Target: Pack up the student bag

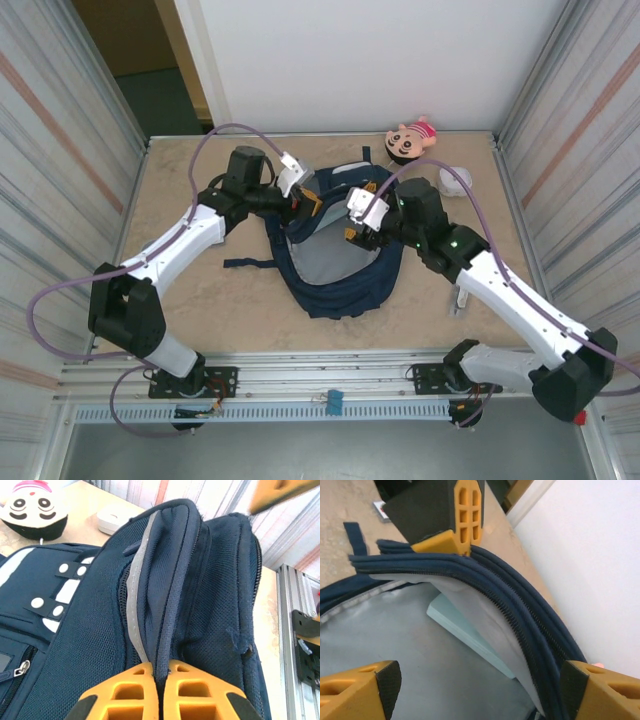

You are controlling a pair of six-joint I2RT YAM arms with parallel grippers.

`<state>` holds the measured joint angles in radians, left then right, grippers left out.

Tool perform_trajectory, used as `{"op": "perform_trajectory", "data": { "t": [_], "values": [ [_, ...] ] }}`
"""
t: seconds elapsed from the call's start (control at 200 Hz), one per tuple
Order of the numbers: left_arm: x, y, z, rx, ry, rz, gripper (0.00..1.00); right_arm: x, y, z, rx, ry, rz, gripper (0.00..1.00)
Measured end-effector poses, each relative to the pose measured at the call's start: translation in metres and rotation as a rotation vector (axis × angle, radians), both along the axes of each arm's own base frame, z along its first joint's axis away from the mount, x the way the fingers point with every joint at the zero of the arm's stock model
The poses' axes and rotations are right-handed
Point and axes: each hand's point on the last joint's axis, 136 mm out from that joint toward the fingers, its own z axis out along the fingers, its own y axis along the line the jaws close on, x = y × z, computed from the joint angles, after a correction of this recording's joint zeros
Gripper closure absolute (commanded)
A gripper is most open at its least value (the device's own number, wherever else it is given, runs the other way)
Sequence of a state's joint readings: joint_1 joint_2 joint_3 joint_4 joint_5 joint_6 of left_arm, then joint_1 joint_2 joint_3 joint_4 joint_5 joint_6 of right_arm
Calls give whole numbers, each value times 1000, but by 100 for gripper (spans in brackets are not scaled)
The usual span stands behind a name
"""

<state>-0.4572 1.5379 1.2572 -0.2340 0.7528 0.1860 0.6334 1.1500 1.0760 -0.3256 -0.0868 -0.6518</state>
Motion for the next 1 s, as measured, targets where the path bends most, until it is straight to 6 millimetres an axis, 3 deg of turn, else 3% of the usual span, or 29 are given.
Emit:
{"op": "perform_trajectory", "data": {
  "t": [0.125, 0.2, 0.286, 0.346, 0.451, 0.561, 0.631, 0.727, 0.847, 1.002],
  "values": [
    [-5, -1, -3, 4, -8, -30, 100, 23, 7, -7, -36, 13, 19, 18],
    [-6, 1, -8, 16, -8, -37, 100, 33, 14, -6, -46, 5, 41, 27],
    [-6, 5, -11, 25, -3, -38, 93, 42, 23, -4, -66, -13, 80, 64],
    [-5, 6, -12, 34, -4, -27, 80, 45, 29, -7, -74, -8, 103, 100],
    [4, 13, -17, 66, 18, 48, 50, 44, 32, -16, -88, 25, 133, 100],
    [20, 38, -15, 83, 88, 225, 36, 43, 30, -18, -84, 43, 139, 100],
    [34, 68, -12, 82, 135, 387, 29, 42, 30, -19, -81, 46, 141, 100],
    [56, 130, -21, 104, 216, 677, 22, 42, 30, -19, -78, 51, 139, 100],
    [72, 203, -60, 182, 365, 995, 19, 41, 32, -20, -71, 60, 132, 100],
    [73, 243, -137, 347, 599, 1166, 18, 39, 35, -21, -65, 62, 135, 100]
  ]
}}
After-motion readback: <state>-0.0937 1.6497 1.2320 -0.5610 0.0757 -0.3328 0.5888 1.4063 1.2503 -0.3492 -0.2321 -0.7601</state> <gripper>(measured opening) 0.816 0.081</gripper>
